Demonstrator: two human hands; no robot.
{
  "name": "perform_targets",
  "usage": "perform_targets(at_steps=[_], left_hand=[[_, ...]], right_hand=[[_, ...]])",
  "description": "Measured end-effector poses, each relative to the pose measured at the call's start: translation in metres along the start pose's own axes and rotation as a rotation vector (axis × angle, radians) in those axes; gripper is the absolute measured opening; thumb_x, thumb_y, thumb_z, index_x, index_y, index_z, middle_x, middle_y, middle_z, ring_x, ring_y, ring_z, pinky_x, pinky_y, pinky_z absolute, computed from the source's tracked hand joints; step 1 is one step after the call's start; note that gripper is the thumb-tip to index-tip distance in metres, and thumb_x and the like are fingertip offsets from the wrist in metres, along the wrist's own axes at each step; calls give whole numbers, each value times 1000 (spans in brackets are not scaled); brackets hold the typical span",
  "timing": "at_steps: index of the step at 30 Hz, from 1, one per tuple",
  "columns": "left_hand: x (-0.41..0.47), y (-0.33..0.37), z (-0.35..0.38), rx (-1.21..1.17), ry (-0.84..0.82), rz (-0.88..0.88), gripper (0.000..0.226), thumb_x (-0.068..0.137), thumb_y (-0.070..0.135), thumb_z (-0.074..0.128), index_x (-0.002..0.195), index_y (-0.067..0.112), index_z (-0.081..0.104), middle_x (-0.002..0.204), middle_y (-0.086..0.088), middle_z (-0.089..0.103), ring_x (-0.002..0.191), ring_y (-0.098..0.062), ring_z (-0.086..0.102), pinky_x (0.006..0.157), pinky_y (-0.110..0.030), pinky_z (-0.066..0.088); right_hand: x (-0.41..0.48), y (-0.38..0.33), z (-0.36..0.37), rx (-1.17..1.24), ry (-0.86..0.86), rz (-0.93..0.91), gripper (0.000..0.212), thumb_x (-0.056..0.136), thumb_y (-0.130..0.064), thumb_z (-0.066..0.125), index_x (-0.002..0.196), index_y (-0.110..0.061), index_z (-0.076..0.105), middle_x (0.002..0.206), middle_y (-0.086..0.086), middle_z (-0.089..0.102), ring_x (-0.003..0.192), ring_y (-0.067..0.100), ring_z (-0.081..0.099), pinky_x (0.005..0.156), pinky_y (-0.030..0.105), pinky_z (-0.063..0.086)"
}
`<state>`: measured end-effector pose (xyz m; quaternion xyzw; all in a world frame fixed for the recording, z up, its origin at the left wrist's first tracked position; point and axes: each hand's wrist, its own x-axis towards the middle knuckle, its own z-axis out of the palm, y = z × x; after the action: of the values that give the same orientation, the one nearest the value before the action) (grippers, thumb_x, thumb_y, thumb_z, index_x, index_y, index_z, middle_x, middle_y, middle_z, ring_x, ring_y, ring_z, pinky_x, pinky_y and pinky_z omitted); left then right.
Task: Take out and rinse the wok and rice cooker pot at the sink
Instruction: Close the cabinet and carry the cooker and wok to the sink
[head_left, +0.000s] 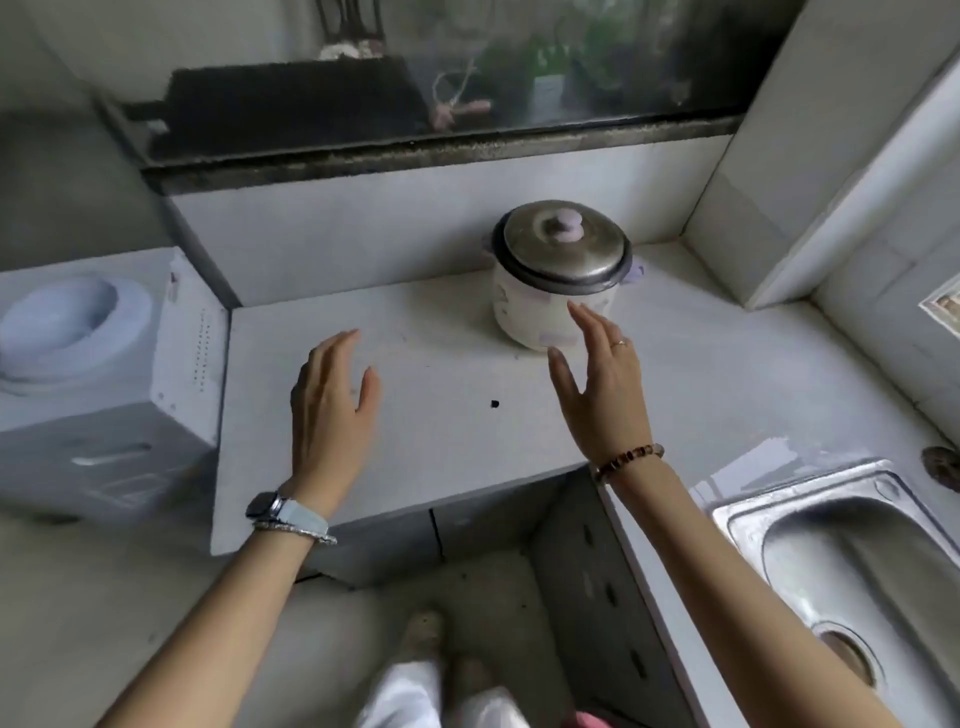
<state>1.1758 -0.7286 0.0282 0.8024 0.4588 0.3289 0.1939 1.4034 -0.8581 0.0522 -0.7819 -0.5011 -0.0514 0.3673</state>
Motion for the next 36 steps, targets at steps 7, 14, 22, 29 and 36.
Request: perform_targets(at_steps=[7,14,22,29,36], left_hand=[[-84,-81,-118,166,266,-232,41,97,18,53,136,9,47,135,-12,51,124,-29,48,104,-46,41],[-208,-162,-236,350,496,-534,39,96,16,54,134,5,50,133,-17,53,124,-34,48,102,-45,37],[-355,-236,-365,439,703,-815,40,96,15,52,135,6,49,132,-17,52,122,-33,48,103,-42,35],[-462,-280,-443,483,827,-963,42,98,20,47,137,6,47,132,-16,51,122,-27,45,107,-33,32],[-531,-299,-482,534,945,-1095,39,101,23,45,137,7,46,131,-14,51,122,-27,45,107,-38,36]], right_hand=[[-12,-117,67,186,-179,-268,52,96,-37,43,140,-9,44,137,10,50,127,25,46,106,41,39],[-72,-265,147,340,-406,-536,51,95,-36,43,140,-11,45,137,11,51,125,27,47,106,39,38],[-180,-442,213,464,-630,-800,53,93,-38,41,138,-9,46,135,12,52,123,28,49,104,36,37],[-274,-561,256,612,-782,-976,49,95,-32,45,138,-9,46,134,11,53,122,25,50,106,37,38],[-343,-646,280,668,-940,-1098,48,98,-30,46,143,-14,41,143,7,47,132,20,41,112,36,32]])
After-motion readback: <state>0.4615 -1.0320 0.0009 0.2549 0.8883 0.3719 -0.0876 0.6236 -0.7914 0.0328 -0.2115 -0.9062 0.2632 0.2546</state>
